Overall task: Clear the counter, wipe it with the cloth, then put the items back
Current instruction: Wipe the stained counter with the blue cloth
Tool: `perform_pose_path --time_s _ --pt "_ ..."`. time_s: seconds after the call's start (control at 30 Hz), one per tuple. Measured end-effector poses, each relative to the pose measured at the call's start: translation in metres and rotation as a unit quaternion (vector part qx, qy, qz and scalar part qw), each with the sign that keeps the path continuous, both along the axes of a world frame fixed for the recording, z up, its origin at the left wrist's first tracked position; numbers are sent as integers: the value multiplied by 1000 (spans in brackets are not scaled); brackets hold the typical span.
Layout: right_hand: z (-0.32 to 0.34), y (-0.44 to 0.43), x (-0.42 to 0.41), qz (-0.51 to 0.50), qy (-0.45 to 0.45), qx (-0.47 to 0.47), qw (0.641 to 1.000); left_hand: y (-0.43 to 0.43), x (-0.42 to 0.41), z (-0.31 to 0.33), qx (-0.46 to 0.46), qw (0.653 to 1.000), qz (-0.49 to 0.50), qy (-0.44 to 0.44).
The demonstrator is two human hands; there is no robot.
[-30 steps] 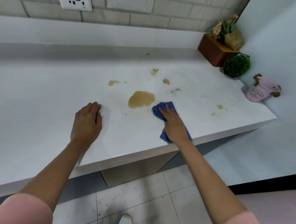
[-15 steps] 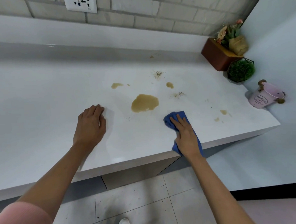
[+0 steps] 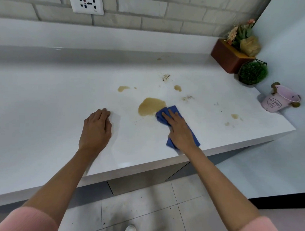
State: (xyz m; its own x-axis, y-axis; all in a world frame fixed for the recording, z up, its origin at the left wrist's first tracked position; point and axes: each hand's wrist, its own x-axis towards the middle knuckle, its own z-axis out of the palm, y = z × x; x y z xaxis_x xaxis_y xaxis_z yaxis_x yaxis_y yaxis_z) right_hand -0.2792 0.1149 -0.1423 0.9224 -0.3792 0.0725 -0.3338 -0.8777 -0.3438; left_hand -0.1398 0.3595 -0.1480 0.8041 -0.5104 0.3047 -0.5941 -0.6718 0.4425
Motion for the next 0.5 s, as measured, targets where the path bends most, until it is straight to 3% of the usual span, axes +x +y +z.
perform_pose_path --time_s 0.17,0.4,0.5 --pt "5 -18 76 -71 57 -90 992 0 0 0 4 1000 1 0" --pt "-10 47 19 89 -35 34 995 1 0 -1 6 1000 8 10" --pt "-2 14 14 50 -34 26 998 0 0 0 3 1000 5 9"
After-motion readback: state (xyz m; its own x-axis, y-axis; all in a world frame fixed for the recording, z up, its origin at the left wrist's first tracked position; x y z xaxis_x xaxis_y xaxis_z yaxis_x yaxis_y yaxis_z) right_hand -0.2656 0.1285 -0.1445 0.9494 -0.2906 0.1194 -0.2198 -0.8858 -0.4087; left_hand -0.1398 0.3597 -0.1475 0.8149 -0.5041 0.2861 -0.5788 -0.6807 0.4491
